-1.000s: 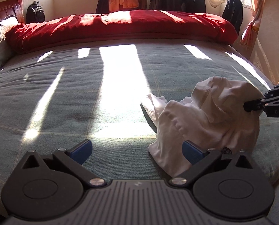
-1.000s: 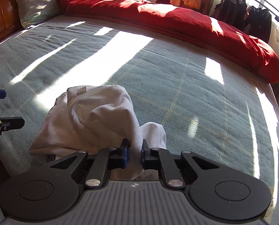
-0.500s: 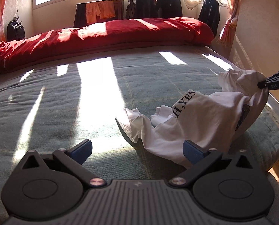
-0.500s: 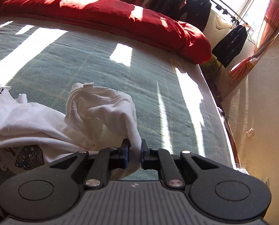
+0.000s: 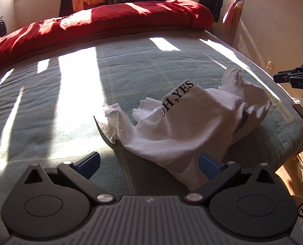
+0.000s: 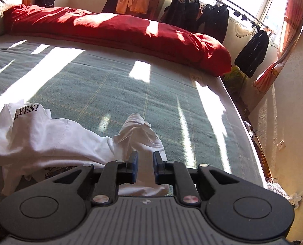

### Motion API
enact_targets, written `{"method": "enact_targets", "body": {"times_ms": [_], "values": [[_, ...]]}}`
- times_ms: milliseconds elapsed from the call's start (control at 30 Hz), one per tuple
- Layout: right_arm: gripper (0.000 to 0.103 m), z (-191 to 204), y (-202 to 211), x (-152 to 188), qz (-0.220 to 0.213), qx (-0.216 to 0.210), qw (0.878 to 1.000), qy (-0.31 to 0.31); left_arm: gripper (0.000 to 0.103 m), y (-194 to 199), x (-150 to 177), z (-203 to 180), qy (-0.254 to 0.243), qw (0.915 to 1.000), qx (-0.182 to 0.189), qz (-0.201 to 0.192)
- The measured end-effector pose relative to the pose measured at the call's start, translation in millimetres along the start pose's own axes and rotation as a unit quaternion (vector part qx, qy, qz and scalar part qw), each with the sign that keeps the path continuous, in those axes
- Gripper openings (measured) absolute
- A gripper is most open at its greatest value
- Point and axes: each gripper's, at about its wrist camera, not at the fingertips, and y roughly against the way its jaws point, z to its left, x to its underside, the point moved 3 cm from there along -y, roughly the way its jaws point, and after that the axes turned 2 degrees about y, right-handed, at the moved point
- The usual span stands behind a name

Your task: Fold clothes

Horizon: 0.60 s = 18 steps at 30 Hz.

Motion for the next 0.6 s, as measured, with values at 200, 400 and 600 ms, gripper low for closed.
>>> {"method": "enact_targets", "body": {"times_ms": [200,400,600], "values": [[0.021,5.4,9.6,8.1,-0.009,-0.036,0.999,-0.01,0.102,-4.9,-5.9,-14.1,-0.026,0.9996,0.01,0.006],[0.023,12.4,5.6,18.2,-0.015,-0.079,0.997,-0.023,0.1,-12.2,-51.7,-22.7,-0.047,0.9974,0.053,-0.011],[0.028,7.8,-5.8,24.7,-0.018,-0.106,0.993,-0.039,0.074,-49.0,-108.7,-32.5,-0.089,0.9875,0.126,0.034]]}}
